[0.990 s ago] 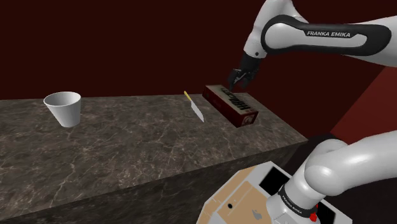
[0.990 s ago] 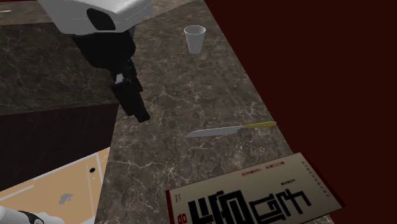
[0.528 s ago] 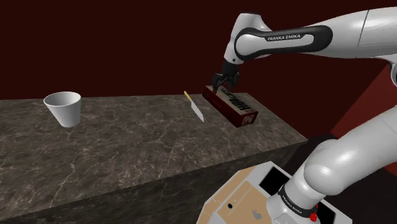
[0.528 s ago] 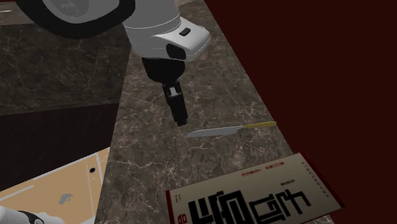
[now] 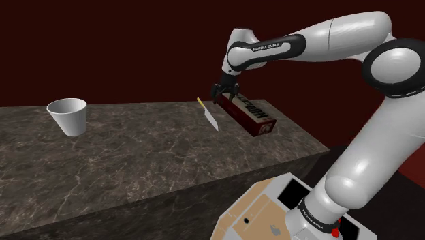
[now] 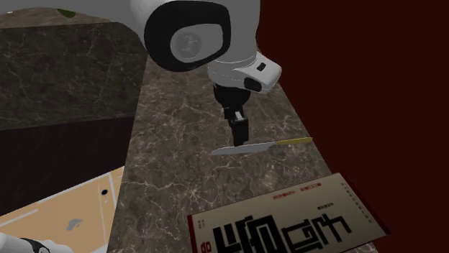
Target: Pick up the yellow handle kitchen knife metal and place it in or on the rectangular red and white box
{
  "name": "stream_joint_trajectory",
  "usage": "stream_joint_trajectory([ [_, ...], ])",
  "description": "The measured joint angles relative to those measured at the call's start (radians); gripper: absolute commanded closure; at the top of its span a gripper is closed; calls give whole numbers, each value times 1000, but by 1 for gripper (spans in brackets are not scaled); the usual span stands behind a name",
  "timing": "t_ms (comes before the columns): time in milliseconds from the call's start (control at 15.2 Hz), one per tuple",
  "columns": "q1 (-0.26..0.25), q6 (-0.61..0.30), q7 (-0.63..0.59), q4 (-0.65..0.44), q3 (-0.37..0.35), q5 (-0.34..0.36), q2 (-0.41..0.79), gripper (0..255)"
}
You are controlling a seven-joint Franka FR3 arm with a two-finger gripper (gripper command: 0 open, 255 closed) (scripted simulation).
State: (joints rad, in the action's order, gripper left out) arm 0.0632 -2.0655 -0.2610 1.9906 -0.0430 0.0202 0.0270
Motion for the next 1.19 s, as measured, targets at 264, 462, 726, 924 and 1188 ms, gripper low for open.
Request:
stream_joint_trajectory([
  [264,5,-7,-19,-137,6,-10,165,0],
  [462,9,7,-31,-262,10,-20,293,0],
  [726,13,1,-40,-362,13,-29,414,0],
  [924,10,-25,-45,-361,13,-29,440,0],
  [1188,10,-60,-45,-346,13,-29,459,0],
])
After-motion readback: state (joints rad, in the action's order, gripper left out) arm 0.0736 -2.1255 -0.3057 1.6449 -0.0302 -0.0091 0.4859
